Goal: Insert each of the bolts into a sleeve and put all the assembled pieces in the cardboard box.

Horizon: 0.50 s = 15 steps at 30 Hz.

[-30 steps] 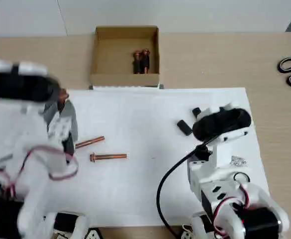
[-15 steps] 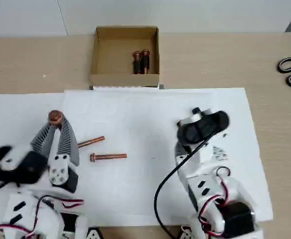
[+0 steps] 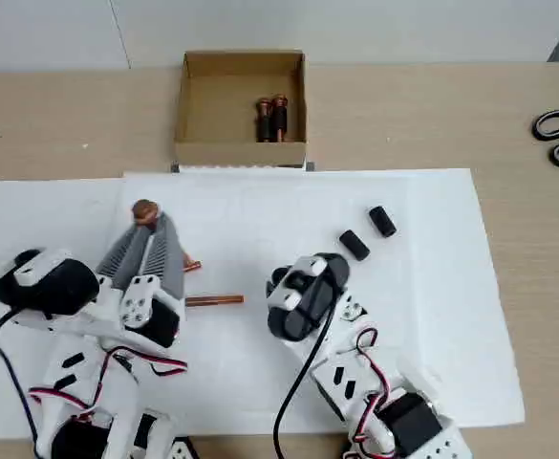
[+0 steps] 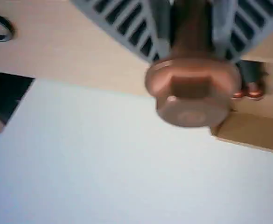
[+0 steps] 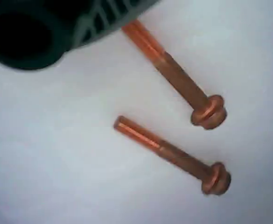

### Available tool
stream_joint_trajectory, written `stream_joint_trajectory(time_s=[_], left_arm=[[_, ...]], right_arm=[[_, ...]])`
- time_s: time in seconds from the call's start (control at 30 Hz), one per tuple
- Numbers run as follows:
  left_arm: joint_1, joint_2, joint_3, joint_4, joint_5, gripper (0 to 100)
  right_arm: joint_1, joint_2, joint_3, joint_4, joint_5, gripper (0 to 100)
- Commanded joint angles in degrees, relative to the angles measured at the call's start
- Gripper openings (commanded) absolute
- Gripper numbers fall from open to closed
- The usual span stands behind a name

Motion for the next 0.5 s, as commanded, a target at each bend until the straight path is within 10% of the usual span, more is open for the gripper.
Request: stream_joint_trajectory(time_s=[0.0, 0.47], left_arm=[[3.4, -0.3, 1.2, -3.3, 1.0, 1], [14.5, -0.1, 2.2, -3.2, 1.1, 1]], right_arm=[[-3.0, -0.5, 1.1, -4.4, 1.8, 0.2], [-6.5, -0.5, 2.2, -4.6, 2.9, 0.2]])
